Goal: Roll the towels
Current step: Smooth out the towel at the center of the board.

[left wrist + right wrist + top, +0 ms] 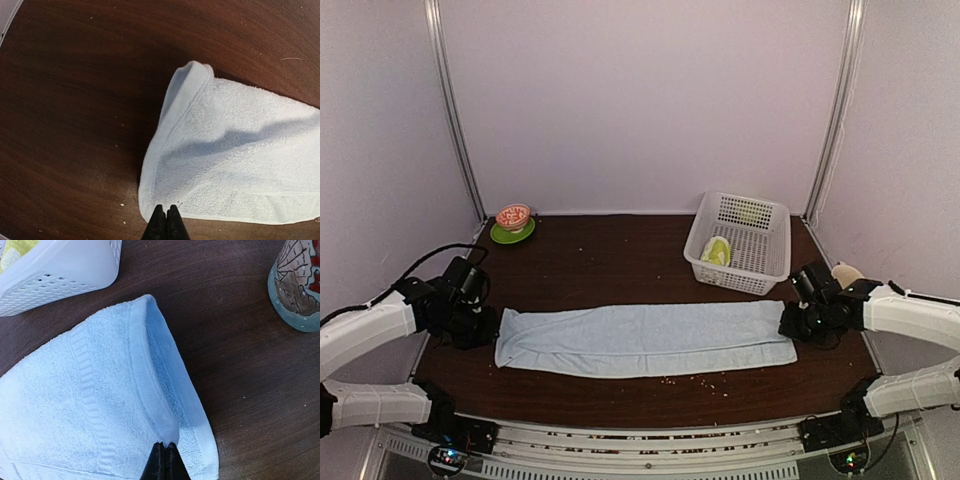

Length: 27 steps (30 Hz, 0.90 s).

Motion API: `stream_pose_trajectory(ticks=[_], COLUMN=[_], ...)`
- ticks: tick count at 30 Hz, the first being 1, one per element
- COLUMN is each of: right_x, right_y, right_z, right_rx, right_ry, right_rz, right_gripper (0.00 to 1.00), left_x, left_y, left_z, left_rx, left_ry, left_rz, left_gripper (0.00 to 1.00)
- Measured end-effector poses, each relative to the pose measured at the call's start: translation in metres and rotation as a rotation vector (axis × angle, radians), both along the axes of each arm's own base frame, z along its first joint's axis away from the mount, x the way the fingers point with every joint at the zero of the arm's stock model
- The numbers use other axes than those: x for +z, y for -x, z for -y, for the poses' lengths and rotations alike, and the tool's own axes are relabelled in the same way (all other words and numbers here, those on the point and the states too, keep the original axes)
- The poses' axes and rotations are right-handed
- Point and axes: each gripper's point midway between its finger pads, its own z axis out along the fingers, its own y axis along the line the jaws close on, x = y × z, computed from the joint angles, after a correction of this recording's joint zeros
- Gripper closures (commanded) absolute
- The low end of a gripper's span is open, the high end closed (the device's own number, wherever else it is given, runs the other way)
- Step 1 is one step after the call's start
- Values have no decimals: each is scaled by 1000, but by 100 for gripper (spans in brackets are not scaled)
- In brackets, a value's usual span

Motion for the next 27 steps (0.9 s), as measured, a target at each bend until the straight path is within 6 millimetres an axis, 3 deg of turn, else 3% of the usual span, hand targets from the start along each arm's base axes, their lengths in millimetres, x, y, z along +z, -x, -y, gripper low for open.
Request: stream_pose_trajectory(ticks=[6,8,11,27], right_x=[5,7,7,8], right_y=[8,10,11,11], right_z=[6,7,8,8], right_rx=[1,0,-1,-3], right_ry=[11,11,11,8], right_rz=[-7,-5,-7,-4], right_gripper=[100,100,100,100], left_x=[-1,0,0,-35], left_y=[4,5,5,3], left_z=[0,1,3,17], left_rx=[-7,-10,-24,-89], left_ry=[1,9,13,18], left_rz=[-15,-12,-15,-131], left_gripper=[100,75,60,54])
